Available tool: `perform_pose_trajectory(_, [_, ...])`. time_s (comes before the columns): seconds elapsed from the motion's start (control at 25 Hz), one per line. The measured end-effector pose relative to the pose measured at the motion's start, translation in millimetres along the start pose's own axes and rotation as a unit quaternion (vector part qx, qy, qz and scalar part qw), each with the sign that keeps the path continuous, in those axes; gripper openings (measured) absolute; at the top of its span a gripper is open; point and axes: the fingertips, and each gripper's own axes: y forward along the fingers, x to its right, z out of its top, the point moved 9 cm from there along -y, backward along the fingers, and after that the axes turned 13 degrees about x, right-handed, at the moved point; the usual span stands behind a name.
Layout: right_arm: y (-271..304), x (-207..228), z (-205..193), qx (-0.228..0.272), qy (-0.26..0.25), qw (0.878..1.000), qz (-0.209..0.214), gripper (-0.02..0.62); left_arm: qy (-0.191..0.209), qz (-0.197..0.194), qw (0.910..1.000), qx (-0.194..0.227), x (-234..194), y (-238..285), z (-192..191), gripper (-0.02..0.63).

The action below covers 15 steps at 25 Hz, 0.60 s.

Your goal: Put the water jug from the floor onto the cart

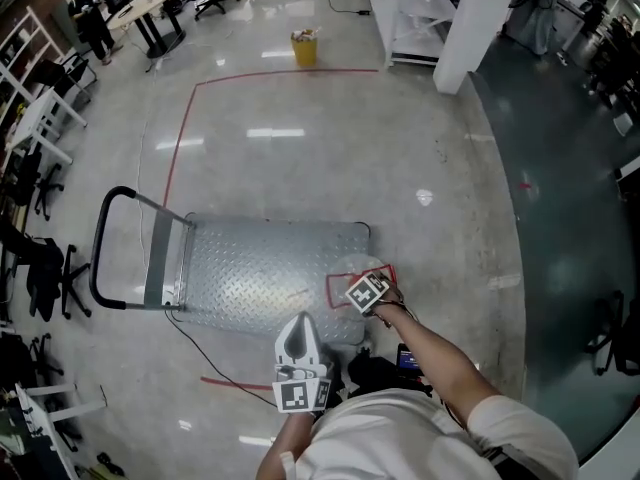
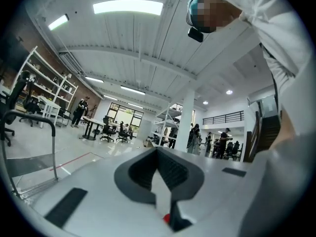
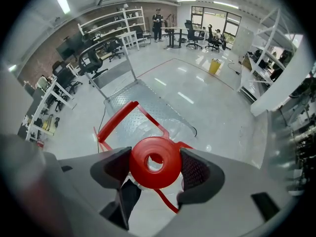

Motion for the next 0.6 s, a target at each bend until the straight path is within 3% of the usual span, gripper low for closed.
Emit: perform_pose_trajectory(0.6, [50.5, 11.4, 6.6, -0.011, 0.027, 1.0, -0.004, 0.304, -0.002, -0.004, 0.9996, -0.03, -27.0, 26.6, -13.4, 0.003])
